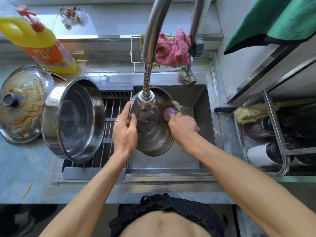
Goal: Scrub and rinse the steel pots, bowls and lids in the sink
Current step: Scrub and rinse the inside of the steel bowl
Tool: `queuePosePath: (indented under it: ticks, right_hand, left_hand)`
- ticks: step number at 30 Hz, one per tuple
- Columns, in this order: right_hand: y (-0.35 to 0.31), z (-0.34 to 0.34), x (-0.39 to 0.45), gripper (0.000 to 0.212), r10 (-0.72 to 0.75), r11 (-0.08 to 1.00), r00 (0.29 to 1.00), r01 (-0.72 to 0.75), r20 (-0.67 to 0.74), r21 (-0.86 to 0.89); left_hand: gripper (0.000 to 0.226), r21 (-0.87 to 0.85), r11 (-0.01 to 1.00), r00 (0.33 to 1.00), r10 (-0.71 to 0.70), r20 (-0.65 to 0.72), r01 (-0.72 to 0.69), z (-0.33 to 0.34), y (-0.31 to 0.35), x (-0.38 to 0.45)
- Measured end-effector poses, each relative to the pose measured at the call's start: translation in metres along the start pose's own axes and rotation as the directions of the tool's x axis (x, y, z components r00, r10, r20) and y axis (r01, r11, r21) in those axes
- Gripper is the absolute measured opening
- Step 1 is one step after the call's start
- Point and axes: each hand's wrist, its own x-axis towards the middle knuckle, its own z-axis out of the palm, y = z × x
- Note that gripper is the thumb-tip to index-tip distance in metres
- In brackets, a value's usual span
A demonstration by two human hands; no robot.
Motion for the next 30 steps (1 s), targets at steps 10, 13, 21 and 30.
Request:
queuePosePath:
  ticks: [10, 13, 21, 30]
  right_hand:
    - [-0.014, 0.005, -0.006, 0.062, -0.203, 0.766, 0.934, 0.338, -0.293, 0.547]
    - [-0.015, 0.006, -0.017, 0.046, -0.308, 0.616, 0.941, 0.309, -0.140, 0.725]
    - [0.021, 0.003, -0.028, 0.034, 0.023, 0.944, 0.999, -0.038, 0.049, 0.327]
    - [-0.026, -0.005, -0.014, 0.050, -0.224, 0.699, 0.961, 0.275, -0.163, 0.660]
  left_hand:
    - [0.037, -0.129, 0.977, 0.985, -0.166, 0.038, 0.170, 0.005, -0.003, 0.006]
    - [0.044, -0.090, 0.974, 0.977, -0.212, -0.019, 0.209, -0.001, -0.007, 0.021]
    - [0.037, -0.092, 0.961, 0.966, -0.260, -0.003, 0.259, -0.010, -0.019, 0.017]
    - [0.031, -0.099, 0.944, 0.948, -0.318, -0.022, 0.314, 0.009, -0.003, 0.007]
